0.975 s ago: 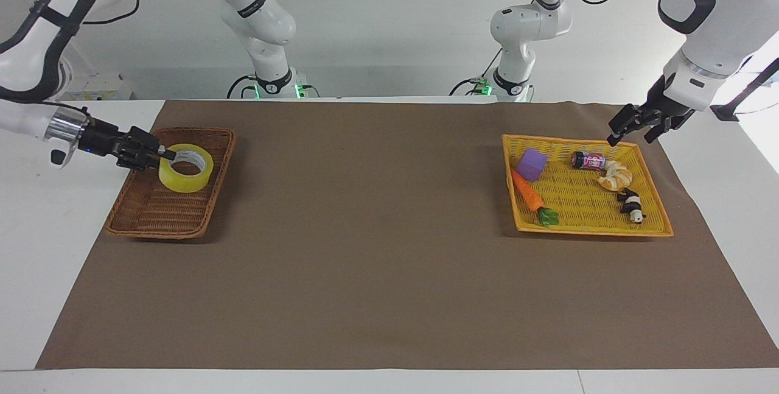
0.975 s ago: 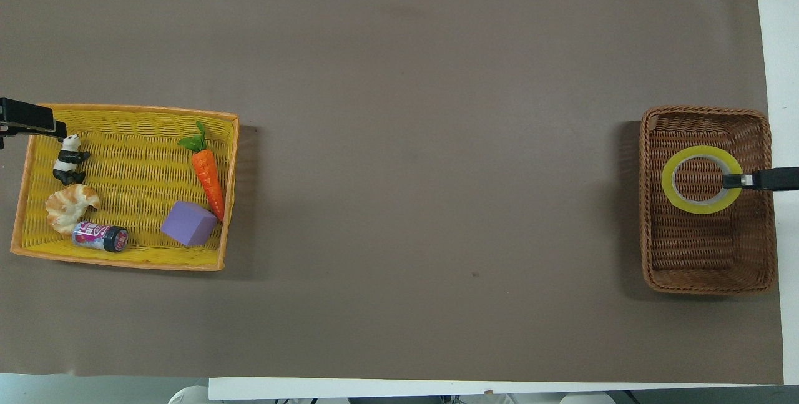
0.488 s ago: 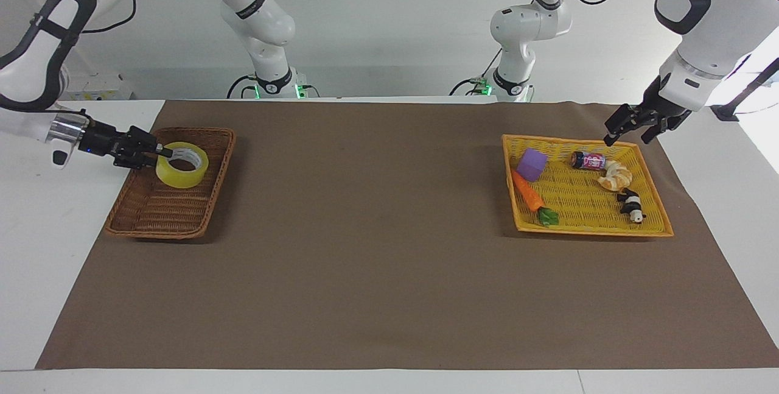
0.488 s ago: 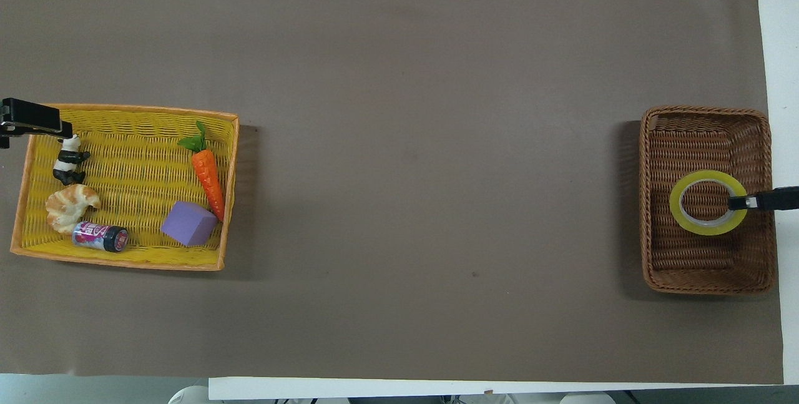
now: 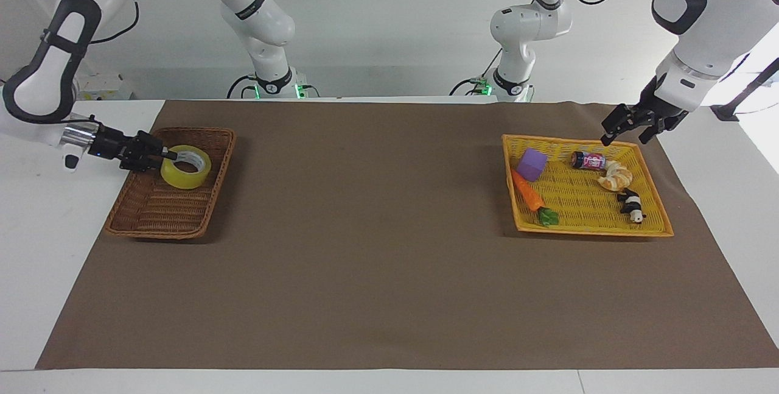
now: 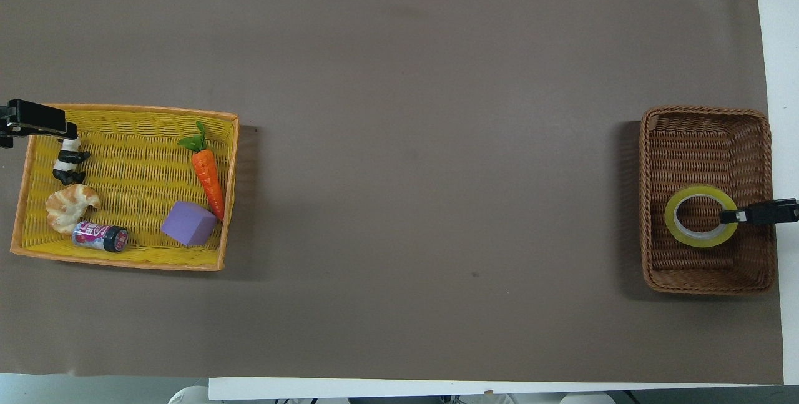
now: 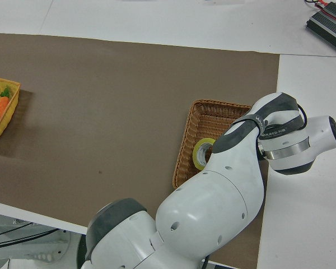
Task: Move tape to another basket
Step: 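Open the right gripper and draw it back from the tape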
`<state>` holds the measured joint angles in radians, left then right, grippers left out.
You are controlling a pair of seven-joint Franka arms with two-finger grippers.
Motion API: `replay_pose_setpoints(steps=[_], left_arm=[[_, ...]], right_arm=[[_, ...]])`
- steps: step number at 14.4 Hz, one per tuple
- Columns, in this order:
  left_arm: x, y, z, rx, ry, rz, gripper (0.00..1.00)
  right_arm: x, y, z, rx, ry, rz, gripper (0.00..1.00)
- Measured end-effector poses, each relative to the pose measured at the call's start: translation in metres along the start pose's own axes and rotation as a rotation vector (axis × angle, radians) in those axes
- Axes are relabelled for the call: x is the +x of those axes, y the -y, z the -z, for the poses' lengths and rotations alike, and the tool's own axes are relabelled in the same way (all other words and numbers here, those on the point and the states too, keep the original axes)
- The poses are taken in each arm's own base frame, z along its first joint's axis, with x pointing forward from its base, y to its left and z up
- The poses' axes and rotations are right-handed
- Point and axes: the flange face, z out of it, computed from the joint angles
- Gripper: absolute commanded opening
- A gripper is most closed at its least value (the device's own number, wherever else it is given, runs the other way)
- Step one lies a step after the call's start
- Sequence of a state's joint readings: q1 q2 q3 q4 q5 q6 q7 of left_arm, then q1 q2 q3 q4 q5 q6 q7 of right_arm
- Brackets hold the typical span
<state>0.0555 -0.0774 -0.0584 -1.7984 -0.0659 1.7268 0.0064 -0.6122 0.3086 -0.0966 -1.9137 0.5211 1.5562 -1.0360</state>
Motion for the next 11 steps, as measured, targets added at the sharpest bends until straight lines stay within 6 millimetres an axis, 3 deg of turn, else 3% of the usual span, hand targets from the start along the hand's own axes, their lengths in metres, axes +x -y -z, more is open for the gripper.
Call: replay_pose_setpoints(steps=[3,5,7,9,11], left_arm=[[0.000,0.000,0.000,0.004,0.001,-0.001,1.00],[-0.001,-0.003,-0.001,0.005,0.007,-0.008,1.00],[-0.001,-0.008,-0.001,0.013,0.013,-0.020,1.00],[-0.002,-0.011,0.005,0.040,0.022,-0.039,1.00],[-0.003,-0.019,0.013,0.065,0.050,-0.062,1.00]], right_arm=[[0.009,0.003,0.004,-0.050,0.014,0.043,1.00],[0.030,0.022,0.017,-0.157,0.063,0.104,1.00],[0.065,0.076,0.037,-0.328,0.108,0.129,1.00],[0.094,0.153,0.047,-0.467,0.112,0.110,1.00],[0.106,0.215,0.049,-0.553,0.084,0.071,1.00]])
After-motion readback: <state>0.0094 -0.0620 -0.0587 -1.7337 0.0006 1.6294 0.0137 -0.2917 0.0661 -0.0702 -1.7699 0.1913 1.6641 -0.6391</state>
